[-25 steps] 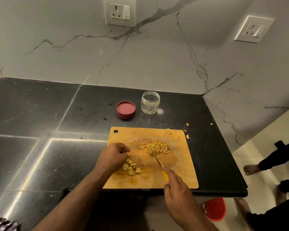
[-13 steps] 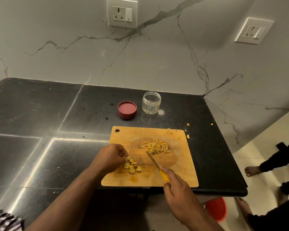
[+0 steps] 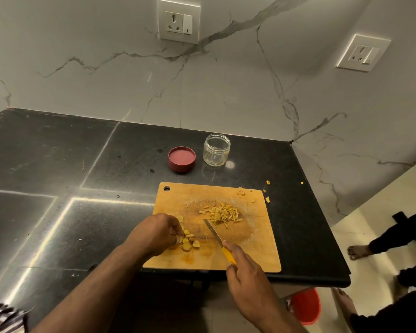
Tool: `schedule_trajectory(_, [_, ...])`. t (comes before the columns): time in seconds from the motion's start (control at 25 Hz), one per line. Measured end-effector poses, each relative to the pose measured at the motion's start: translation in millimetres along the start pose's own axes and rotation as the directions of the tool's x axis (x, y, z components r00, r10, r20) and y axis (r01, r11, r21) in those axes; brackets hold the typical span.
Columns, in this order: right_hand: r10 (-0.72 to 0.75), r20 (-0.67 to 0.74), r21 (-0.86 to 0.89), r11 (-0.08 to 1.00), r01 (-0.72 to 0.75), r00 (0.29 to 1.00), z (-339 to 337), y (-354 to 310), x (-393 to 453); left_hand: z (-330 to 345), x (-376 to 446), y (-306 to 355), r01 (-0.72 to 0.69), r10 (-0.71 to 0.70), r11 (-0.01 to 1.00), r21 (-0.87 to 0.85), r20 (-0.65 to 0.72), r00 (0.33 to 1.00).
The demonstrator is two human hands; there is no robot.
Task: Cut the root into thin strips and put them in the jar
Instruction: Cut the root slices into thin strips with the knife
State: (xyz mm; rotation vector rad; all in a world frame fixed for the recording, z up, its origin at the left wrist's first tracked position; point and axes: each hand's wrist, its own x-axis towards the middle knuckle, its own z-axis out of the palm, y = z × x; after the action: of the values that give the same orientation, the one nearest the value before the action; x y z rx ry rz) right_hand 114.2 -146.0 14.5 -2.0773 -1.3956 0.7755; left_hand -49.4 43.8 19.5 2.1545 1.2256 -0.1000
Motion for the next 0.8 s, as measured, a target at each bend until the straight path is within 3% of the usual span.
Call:
schedule_trajectory(0.16, [0.015, 0.003, 0.016, 1.0, -0.015, 1.0, 1, 0, 1, 0, -1, 0, -0.007, 0.007, 1.0, -0.028, -0.004, 1.0])
schedule_trajectory(0.32, [0.022, 0.002, 0.016, 1.0, -0.022, 1.0, 2, 0, 0, -6, 0, -4, 0.018, -0.015, 0.975, -0.223, 0.015, 1.0])
schedule_trajectory(0.44, [0.039, -0.009, 0.025, 0.999, -0.038, 0.999, 1, 0, 0, -8, 8, -1, 0.017, -0.033, 0.949, -0.316, -0.046, 0.998])
schedule_trajectory(0.8, [0.076, -0.016, 0.035, 0.997, -0.075, 0.997, 2, -4, -1, 11, 41, 36, -0.081, 0.07, 0.991, -0.108, -0.1, 0.993])
